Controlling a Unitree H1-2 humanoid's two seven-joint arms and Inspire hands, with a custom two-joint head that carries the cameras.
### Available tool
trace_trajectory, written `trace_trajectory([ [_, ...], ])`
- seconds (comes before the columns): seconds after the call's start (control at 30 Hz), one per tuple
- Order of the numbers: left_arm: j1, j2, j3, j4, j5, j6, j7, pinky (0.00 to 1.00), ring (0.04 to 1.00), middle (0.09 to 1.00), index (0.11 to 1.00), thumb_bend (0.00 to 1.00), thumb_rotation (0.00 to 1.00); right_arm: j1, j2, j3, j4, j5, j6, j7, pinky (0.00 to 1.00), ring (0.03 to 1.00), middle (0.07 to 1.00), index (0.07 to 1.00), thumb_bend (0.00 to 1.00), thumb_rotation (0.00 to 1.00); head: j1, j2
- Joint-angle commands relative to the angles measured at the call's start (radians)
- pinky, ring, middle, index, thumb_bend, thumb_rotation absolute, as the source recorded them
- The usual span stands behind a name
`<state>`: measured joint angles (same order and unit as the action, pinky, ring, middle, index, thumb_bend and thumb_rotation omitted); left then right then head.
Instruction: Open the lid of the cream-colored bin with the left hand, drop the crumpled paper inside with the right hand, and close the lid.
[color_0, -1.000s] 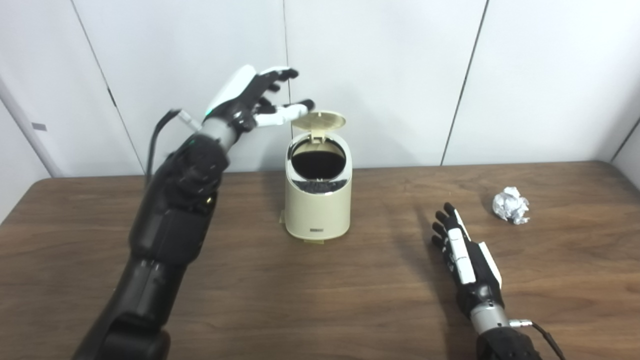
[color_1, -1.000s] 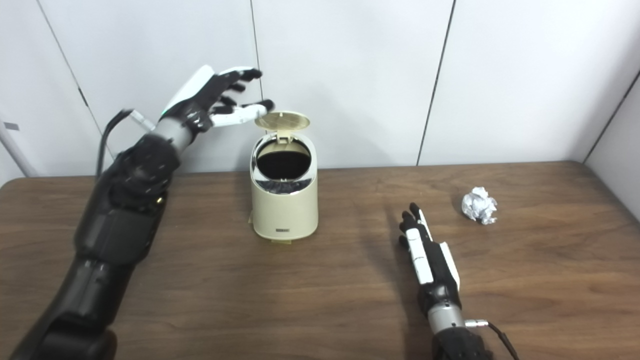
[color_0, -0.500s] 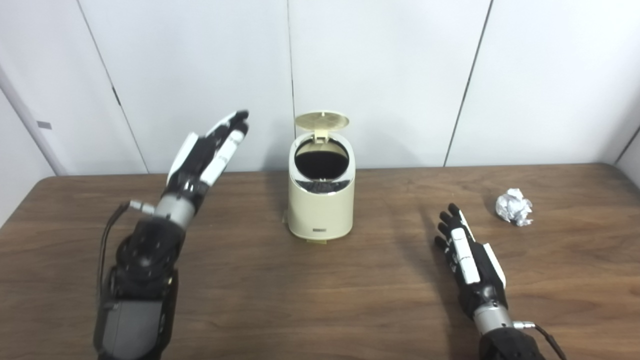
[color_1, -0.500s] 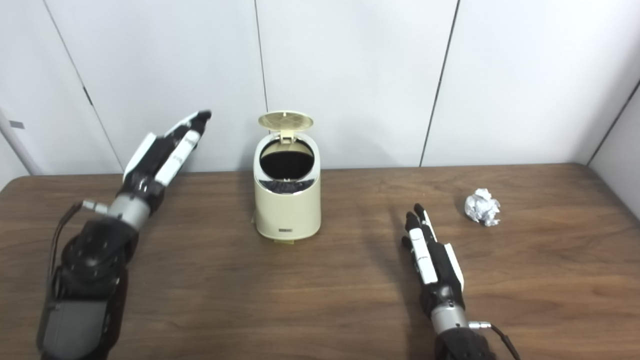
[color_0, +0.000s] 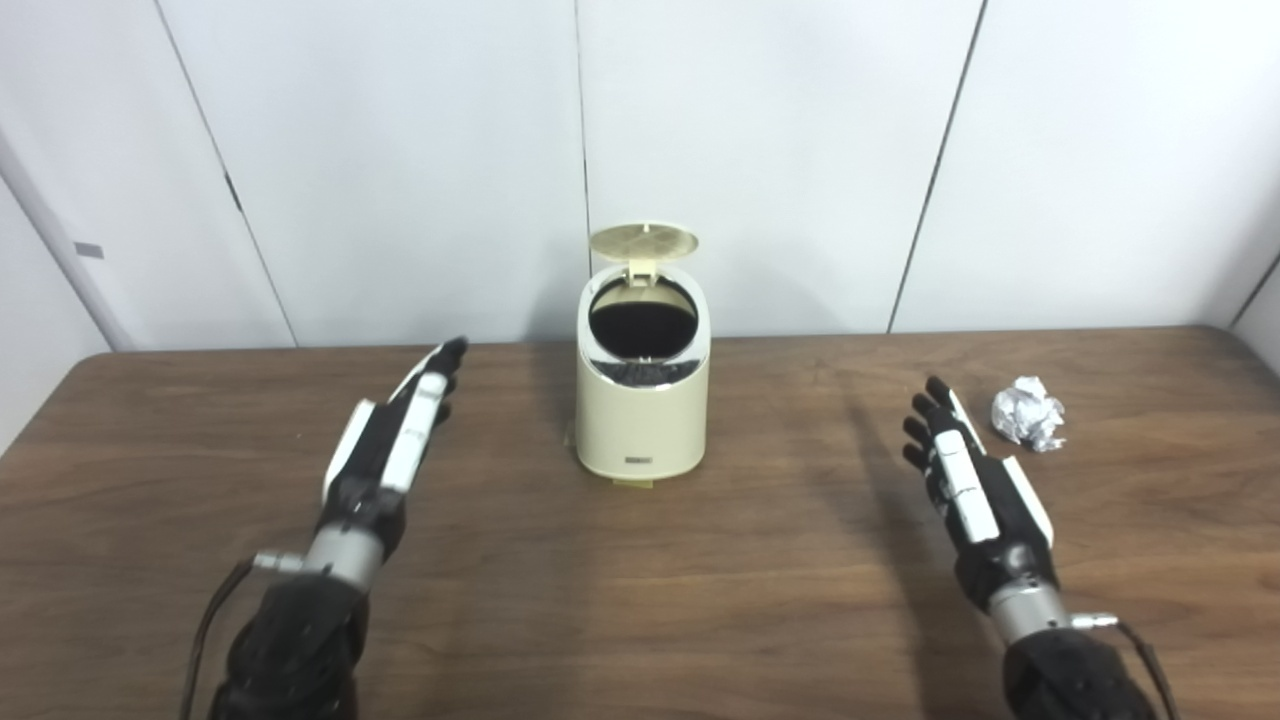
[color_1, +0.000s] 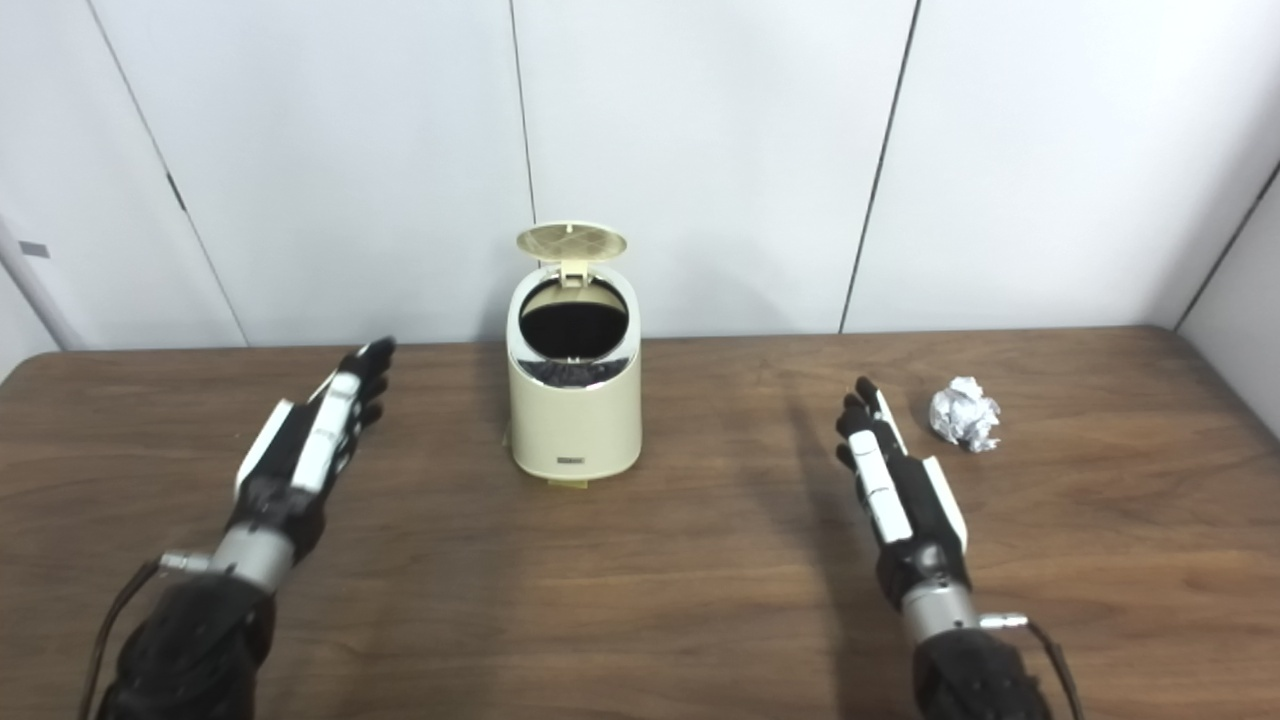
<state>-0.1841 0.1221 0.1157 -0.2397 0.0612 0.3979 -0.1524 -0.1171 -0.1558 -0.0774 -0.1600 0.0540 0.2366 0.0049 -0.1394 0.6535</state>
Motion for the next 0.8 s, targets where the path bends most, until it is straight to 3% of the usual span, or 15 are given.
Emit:
trace_trajectory([
  [0.0,-0.002,0.007,0.012,-0.031,-0.042,-0.047,0.006,1.00,0.995,0.984,0.990,0.51,1.00,-0.058,-0.038,-0.006,-0.037,-0.041,-0.024,-0.001,0.89,0.942,0.966,0.965,0.62,0.66,0.000,0.001],
  [0.17,0.043,0.011,-0.003,-0.015,-0.034,-0.111,0.019,1.00,0.985,0.973,0.994,0.48,0.96,-0.104,-0.102,-0.004,-0.074,-0.164,0.036,-0.030,0.89,0.932,0.943,0.942,0.68,0.42,-0.026,0.005],
  [0.3,0.054,0.021,-0.015,0.007,-0.020,-0.148,0.027,1.00,0.985,0.972,0.996,0.49,0.91,-0.154,-0.170,-0.007,-0.128,-0.238,0.099,-0.007,0.86,0.935,0.941,0.938,0.73,0.30,-0.048,0.008],
  [0.43,0.061,0.026,-0.016,0.014,-0.029,-0.147,0.031,1.00,0.992,0.977,0.996,0.53,0.87,-0.203,-0.260,0.017,-0.179,-0.333,0.180,0.037,0.83,0.922,0.934,0.932,0.75,0.24,-0.080,0.007],
  [0.53,0.066,0.031,-0.015,0.016,-0.039,-0.141,0.027,1.00,0.993,0.978,0.995,0.53,0.86,-0.235,-0.348,0.058,-0.193,-0.425,0.219,0.094,0.80,0.897,0.930,0.938,0.78,0.25,-0.104,0.009],
  [0.77,0.071,0.044,-0.011,0.015,-0.066,-0.120,0.017,1.00,1.000,0.990,1.000,0.52,0.84,-0.313,-0.510,0.127,-0.148,-0.623,0.231,0.261,0.73,0.846,0.877,0.862,0.90,0.14,-0.135,0.012],
])
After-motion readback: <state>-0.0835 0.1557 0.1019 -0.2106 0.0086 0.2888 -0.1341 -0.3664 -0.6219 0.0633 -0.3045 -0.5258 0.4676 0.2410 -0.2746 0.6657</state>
